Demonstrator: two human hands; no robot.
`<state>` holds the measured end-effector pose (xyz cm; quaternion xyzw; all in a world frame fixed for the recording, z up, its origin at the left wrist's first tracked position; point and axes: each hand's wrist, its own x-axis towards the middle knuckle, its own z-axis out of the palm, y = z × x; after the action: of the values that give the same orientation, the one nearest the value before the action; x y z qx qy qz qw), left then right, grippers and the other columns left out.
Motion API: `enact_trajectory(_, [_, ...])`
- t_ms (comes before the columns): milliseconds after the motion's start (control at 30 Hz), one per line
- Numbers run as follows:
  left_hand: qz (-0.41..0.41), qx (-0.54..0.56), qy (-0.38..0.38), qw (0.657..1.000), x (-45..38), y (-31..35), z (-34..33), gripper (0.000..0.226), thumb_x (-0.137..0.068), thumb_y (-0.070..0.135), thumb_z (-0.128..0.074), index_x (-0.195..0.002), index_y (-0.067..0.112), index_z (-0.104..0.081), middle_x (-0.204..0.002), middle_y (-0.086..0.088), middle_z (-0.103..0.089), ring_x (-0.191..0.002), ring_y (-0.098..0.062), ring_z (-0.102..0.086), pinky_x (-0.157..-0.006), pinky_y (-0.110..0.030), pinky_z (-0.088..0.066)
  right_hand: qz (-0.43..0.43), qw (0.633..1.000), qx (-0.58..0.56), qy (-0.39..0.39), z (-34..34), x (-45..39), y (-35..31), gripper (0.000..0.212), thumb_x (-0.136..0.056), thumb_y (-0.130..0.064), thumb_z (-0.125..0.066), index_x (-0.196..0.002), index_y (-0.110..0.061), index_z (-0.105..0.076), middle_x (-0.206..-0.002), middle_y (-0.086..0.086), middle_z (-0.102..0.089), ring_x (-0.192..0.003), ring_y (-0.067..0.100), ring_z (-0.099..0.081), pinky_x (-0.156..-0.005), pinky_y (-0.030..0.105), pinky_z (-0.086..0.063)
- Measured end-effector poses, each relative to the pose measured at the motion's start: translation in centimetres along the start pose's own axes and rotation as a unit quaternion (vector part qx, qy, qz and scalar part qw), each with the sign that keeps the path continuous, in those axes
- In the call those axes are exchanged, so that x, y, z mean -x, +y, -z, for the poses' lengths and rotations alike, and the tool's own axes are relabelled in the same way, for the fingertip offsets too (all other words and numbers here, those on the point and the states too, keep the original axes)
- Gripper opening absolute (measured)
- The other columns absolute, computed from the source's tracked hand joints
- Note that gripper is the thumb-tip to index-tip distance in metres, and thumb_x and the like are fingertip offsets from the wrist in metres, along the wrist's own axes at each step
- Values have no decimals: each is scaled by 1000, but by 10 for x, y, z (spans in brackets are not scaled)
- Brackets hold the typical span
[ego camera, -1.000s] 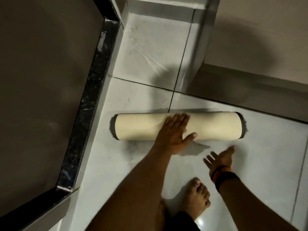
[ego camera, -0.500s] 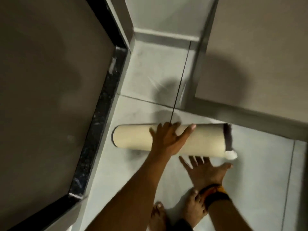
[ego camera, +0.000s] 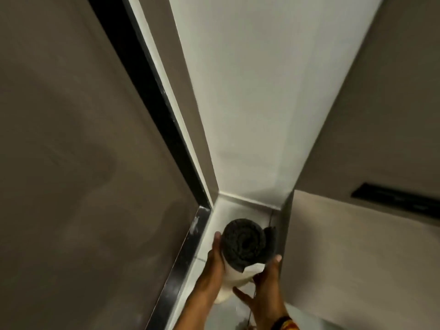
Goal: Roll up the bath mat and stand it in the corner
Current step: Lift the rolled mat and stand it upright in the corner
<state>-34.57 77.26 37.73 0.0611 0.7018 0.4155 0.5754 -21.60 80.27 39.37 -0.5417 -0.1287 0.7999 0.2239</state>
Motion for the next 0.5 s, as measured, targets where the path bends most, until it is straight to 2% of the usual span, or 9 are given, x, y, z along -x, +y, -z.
enact_trajectory(33, [-22,-14,-2,1000,-9,24,-12,72,-68,90,-41,-119,49,-70,-129,14,-67,-115,-3,-65,-105,-24,-46,21,1000,19,4,-7,-10,-19,88,-66,-95,-23,-135,-47,-47,-142,-3,-52,-129,26,-47,-93,55,-52])
enact_trajectory(67, [-36,-39,6,999,-17,41,-24,79,-78,87,-35,-138,41,-60,-148,6,-56,-133,-13,-56,-115,-32,-40,35,999,27,8,-12,-21,-36,85,-71,-93,-22,-136,-44,-49,-139,-1,-55,-126,27,-50,-92,56,-53])
enact_trajectory(100, [-40,-53,15,998,-32,54,-38,91,-83,87,-33,-153,30,-46,-160,0,-43,-146,-22,-43,-122,-39,-33,49,998,30,13,-16,-35,-54,78,-77,-88,-24,-134,-42,-51,-136,0,-58,-122,28,-53,-91,58,-53])
enact_trajectory(133, [-34,-67,19,997,-46,62,-49,107,-77,94,-31,-160,27,-33,-167,-3,-33,-153,-27,-32,-126,-46,-27,60,998,25,17,-17,-50,-69,68,-84,-82,-26,-131,-41,-54,-134,1,-59,-120,28,-54,-90,58,-54])
enact_trajectory(200, [-38,-89,20,995,-72,77,-65,124,-65,103,-25,-164,29,-19,-172,-3,-20,-158,-31,-19,-127,-55,-21,71,997,9,24,-18,-81,-94,56,-90,-73,-32,-128,-41,-57,-133,1,-61,-118,29,-56,-89,60,-53])
enact_trajectory(267, [-23,-92,18,995,-103,92,-81,110,-78,95,-23,-165,29,-12,-174,-4,-10,-160,-32,-11,-128,-57,-16,70,997,4,30,-18,-119,-115,58,-89,-73,-33,-127,-38,-59,-130,3,-64,-116,30,-58,-91,61,-52])
enact_trajectory(333, [-23,-96,14,995,-129,104,-93,100,-86,87,-21,-165,26,-15,-174,-6,-13,-160,-32,-13,-128,-56,-16,54,998,4,37,-17,-152,-134,68,-85,-77,-30,-127,-34,-62,-128,5,-66,-115,31,-59,-94,57,-51])
enact_trajectory(400, [-15,-96,-1,995,-154,109,-102,103,-84,89,-19,-165,25,-15,-173,-6,-14,-160,-30,-14,-129,-53,-15,29,997,22,61,-10,-185,-148,73,-83,-77,-30,-129,-29,-61,-131,9,-64,-120,35,-56,-96,54,-47])
enact_trajectory(500, [-1,-119,-48,992,-182,108,-111,103,-83,89,-15,-165,27,-19,-172,-4,-20,-159,-25,-19,-130,-48,-16,7,995,-9,102,-1,-214,-167,63,-86,-66,-38,-127,-24,-62,-135,11,-61,-123,36,-53,-105,57,-40])
